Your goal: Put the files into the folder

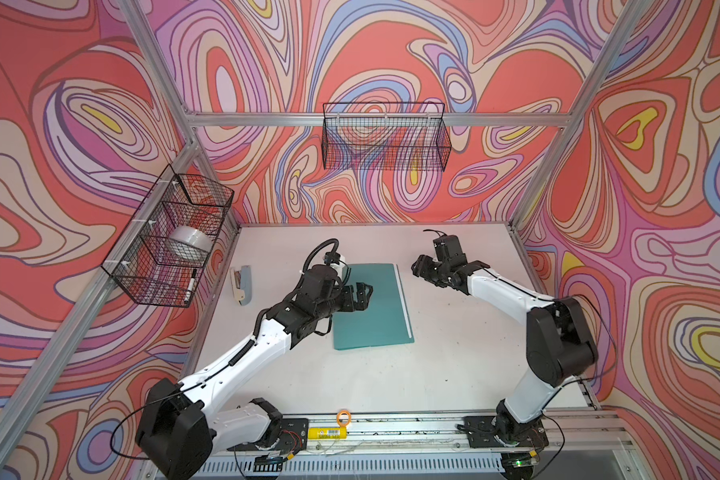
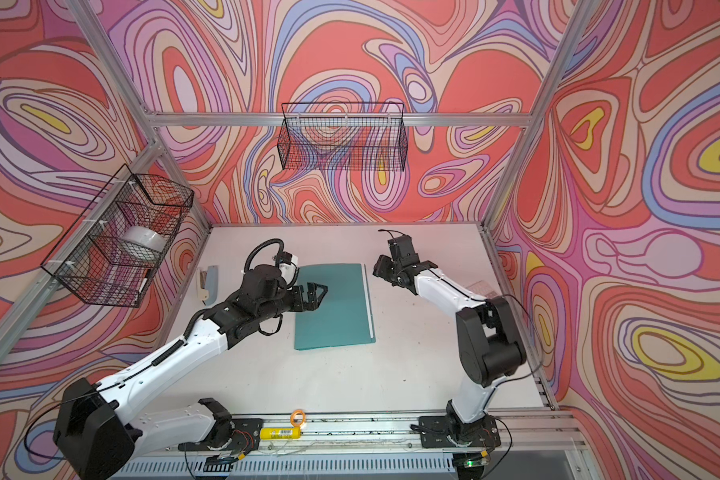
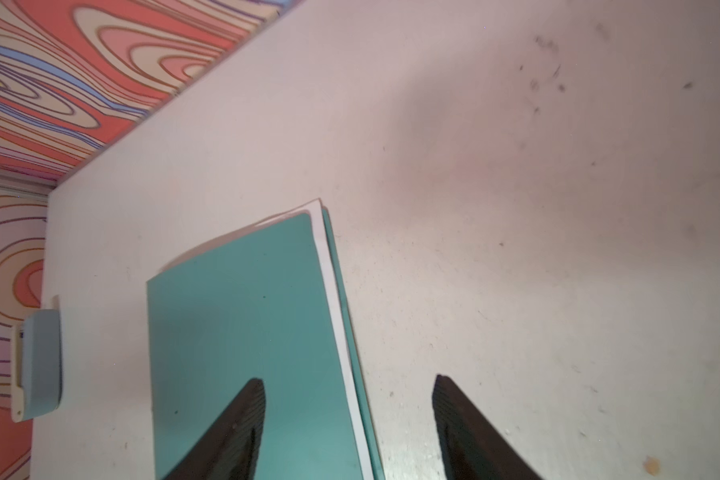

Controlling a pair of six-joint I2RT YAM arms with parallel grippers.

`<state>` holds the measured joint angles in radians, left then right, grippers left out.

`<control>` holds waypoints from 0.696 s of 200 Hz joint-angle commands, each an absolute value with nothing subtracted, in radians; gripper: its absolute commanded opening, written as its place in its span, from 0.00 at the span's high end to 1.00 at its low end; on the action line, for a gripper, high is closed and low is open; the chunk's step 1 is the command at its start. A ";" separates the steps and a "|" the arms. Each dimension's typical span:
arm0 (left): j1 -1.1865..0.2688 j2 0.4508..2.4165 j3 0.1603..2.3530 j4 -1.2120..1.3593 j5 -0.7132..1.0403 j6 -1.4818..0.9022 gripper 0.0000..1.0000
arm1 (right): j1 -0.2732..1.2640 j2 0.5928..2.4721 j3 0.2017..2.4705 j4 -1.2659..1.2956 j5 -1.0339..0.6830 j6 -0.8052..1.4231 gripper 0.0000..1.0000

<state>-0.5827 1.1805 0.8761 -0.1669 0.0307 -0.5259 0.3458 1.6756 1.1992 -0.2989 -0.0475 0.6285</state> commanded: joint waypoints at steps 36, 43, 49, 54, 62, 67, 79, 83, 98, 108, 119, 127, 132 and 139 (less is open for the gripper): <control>-0.582 1.043 0.465 0.387 -0.586 -0.071 0.00 | 0.355 1.384 1.058 -0.375 0.021 0.464 0.02; -0.579 1.044 0.449 0.438 -0.670 -0.043 0.00 | 0.357 1.370 1.054 -0.389 0.034 0.458 0.02; -0.569 1.047 0.427 0.502 -0.722 -0.013 0.00 | 0.356 1.362 1.055 -0.403 0.044 0.454 0.02; -0.553 1.052 0.406 0.562 -0.736 0.030 0.00 | 0.357 1.356 1.052 -0.411 0.054 0.448 0.02; -0.513 1.064 0.375 0.637 -0.729 0.081 0.00 | 0.359 1.345 1.045 -0.414 0.080 0.437 0.02; -0.471 1.079 0.359 0.665 -0.706 0.094 0.00 | 0.359 1.337 1.036 -0.409 0.097 0.427 0.02; -0.355 1.132 0.343 0.671 -0.654 0.046 0.00 | 0.360 1.313 1.005 -0.377 0.139 0.412 0.01; -0.316 1.155 0.340 0.674 -0.639 0.019 0.00 | 0.360 1.305 0.994 -0.366 0.152 0.407 0.01; -0.200 1.246 0.296 0.780 -0.539 -0.043 0.00 | 0.362 1.268 0.931 -0.288 0.193 0.383 0.01; -0.165 1.320 0.273 0.887 -0.530 -0.043 0.00 | 0.363 1.240 0.883 -0.224 0.219 0.359 0.01; -0.140 1.401 0.232 1.073 -0.511 -0.009 0.00 | 0.363 1.209 0.827 -0.156 0.252 0.319 0.02; -0.103 1.452 0.218 1.143 -0.462 -0.043 0.00 | 0.363 1.195 0.793 -0.112 0.297 0.281 0.01; -0.093 1.469 0.210 1.179 -0.439 -0.042 0.00 | 0.363 1.190 0.772 -0.090 0.331 0.268 0.02; -0.089 1.454 0.207 1.150 -0.402 -0.046 0.00 | 0.364 1.188 0.738 -0.036 0.395 0.244 0.01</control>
